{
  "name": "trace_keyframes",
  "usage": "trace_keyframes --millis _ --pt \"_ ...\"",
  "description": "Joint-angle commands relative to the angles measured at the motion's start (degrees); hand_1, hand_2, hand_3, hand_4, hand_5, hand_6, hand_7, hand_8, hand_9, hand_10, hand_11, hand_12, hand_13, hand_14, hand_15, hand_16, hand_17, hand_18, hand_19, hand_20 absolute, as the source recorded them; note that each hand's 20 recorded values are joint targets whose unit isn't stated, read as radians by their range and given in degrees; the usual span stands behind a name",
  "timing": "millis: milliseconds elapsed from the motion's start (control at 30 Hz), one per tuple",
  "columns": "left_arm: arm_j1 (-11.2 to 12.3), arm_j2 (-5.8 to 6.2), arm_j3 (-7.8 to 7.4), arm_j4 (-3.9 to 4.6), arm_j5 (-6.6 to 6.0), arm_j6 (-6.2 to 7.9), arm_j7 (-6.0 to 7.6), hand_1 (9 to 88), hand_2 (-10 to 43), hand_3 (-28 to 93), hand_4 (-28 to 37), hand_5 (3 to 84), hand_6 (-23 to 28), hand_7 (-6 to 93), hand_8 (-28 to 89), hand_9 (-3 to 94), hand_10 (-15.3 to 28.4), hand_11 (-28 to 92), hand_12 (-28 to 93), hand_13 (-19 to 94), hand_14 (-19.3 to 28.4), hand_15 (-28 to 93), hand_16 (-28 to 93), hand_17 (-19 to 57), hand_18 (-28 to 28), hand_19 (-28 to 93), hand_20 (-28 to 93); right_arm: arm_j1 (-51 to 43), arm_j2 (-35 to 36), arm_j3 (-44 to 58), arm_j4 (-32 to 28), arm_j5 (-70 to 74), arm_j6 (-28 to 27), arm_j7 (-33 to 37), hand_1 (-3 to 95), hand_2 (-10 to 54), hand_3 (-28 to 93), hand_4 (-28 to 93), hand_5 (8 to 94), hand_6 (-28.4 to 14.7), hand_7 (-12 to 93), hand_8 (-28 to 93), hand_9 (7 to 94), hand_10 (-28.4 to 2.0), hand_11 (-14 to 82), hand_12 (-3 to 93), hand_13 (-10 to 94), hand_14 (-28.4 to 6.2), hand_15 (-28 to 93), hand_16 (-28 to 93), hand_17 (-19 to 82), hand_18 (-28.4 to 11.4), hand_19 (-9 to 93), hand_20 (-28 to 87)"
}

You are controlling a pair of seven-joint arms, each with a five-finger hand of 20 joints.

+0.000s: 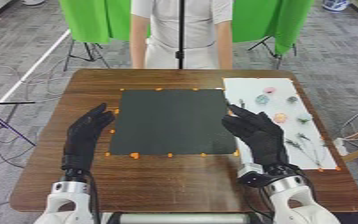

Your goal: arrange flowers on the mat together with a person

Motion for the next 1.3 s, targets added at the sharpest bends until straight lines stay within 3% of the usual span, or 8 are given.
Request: trace_keyframes --millis 33,200,600,733,900,1000,1167,1300 --pt "-1.0 -0.18 0.73 0.60 1.10 -1.24 -0.23 27.3 -3.5 64 -17.7 46.3 4.3 10.7 -4 44.8 13.5 15 16 35 16.7 15 4 6.7 11.6 5 19 0.2 0.2 0.2 -0.1 -0.3 -0.3 -0.5 7.5 10.9 73 -18 49.6 -2.6 11 -9 52.6 -17.4 6.4 12.5 40 -15.2 13 15 17 -12.5 4 25" --pt "0.2 0.03 0.93 0.61 -0.72 0.22 -0.55 27.2 -3.4 64 -17.6 46.4 4.3 10.7 -4 44.9 13.4 15 16 35 16.7 15 5 6.7 11.7 5 19 -0.1 0.0 0.4 -0.3 -0.2 0.3 -0.7 7.5 10.9 73 -18 49.5 -2.6 11 -9 52.5 -17.4 6.4 12.5 40 -15.1 13 15 17 -12.5 4 25" --pt "-1.2 0.21 1.28 1.29 0.08 -0.71 -0.12 27.3 -3.5 64 -17.7 46.6 4.3 11.0 -5 45.0 13.5 15 16 35 16.8 15 4 6.8 11.9 6 20 1.0 0.3 -0.5 -0.2 -0.3 2.2 -2.1 7.5 10.9 73 -18 49.0 -2.6 11 -9 52.1 -17.4 6.3 12.5 39 -15.3 13 15 17 -12.5 4 25" --pt "-0.9 0.37 1.06 1.09 0.13 -0.49 0.04 27.2 -3.5 64 -17.7 46.6 4.3 11.1 -5 45.1 13.5 16 16 35 16.8 16 4 6.8 11.8 6 20 0.8 0.3 -1.2 -0.4 -0.3 4.4 -3.3 7.6 10.4 74 -18 39.6 -2.1 10 -9 43.7 -15.9 4.4 11.7 37 -15.4 11 15 17 -12.6 5 25" --pt "-0.3 0.10 0.16 0.61 0.44 -0.83 -1.65 27.2 -3.5 64 -17.7 46.6 4.3 11.1 -5 45.1 13.5 16 16 35 16.9 16 4 6.8 11.9 6 20 -0.1 0.4 -2.0 -1.0 -0.4 8.5 -4.2 7.9 9.8 75 -18 32.5 -1.5 10 -8 38.2 -15.3 3.4 11.6 33 -15.0 10 15 16 -13.0 5 24" --pt "-0.4 -0.08 0.59 0.47 0.16 -0.02 -1.27 27.1 -3.6 64 -17.6 46.5 4.3 11.1 -5 44.9 13.5 16 16 35 17.0 16 4 6.3 12.5 7 20 0.6 0.5 -2.2 -0.9 -0.4 9.2 -4.8 8.1 9.2 75 -18 30.1 -1.5 11 -8 36.4 -15.2 3.1 11.7 32 -15.0 10 16 16 -13.0 5 24" --pt "-0.1 -0.02 0.62 0.45 0.33 -1.42 -1.92 27.2 -3.6 64 -17.7 46.4 4.3 10.9 -5 44.8 13.4 15 16 35 16.9 16 5 5.7 12.9 7 20 0.2 0.4 -2.1 -0.9 0.3 10.1 -5.6 8.1 8.9 75 -19 29.3 -1.5 11 -9 36.2 -15.3 3.1 12.0 32 -14.9 10 16 16 -12.9 5 24" --pt "-0.5 -0.19 0.73 0.68 0.24 -1.23 -1.76 27.1 -3.4 64 -17.9 48.5 4.8 12.6 -4 44.8 13.3 15 16 34 16.9 16 5 5.5 12.8 7 20 0.1 0.2 -2.0 -1.0 -0.1 11.3 -5.5 6.5 9.7 74 -19 29.1 -1.5 11 -9 36.5 -15.4 3.1 12.0 32 -14.9 9 16 16 -12.8 5 24"
